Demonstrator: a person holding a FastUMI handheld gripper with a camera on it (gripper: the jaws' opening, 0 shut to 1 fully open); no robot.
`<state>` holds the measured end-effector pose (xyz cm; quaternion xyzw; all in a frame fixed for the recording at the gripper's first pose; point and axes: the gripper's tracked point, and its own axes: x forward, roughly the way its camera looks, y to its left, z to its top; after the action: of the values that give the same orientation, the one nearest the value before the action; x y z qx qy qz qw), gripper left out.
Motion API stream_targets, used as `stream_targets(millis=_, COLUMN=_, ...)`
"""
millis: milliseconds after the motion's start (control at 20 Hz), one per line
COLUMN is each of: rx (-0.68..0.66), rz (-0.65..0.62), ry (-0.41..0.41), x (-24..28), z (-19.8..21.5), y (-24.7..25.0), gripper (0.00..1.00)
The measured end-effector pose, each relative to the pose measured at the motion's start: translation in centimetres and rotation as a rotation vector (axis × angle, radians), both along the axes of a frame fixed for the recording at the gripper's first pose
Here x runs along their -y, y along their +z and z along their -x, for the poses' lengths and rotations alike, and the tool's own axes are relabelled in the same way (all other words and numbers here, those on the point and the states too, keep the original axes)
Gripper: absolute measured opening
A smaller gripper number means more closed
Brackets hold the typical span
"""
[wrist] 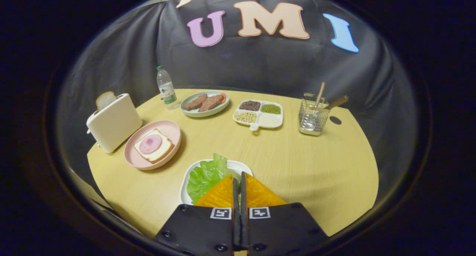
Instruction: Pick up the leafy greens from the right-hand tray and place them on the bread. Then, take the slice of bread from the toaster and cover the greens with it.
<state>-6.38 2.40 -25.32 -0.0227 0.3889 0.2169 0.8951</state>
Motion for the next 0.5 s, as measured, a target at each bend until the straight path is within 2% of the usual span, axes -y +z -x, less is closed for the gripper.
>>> stream_targets(millis=200, rx=0.070, rz=0.006, ry=-0.012, x=-1.7, z=-0.3, y=3.5, gripper=0.03)
stream_targets(millis=500, rx=0.089, rz=0.020, ry=0.008, x=-6.1, z=0.2, y=7.3, gripper=0.03)
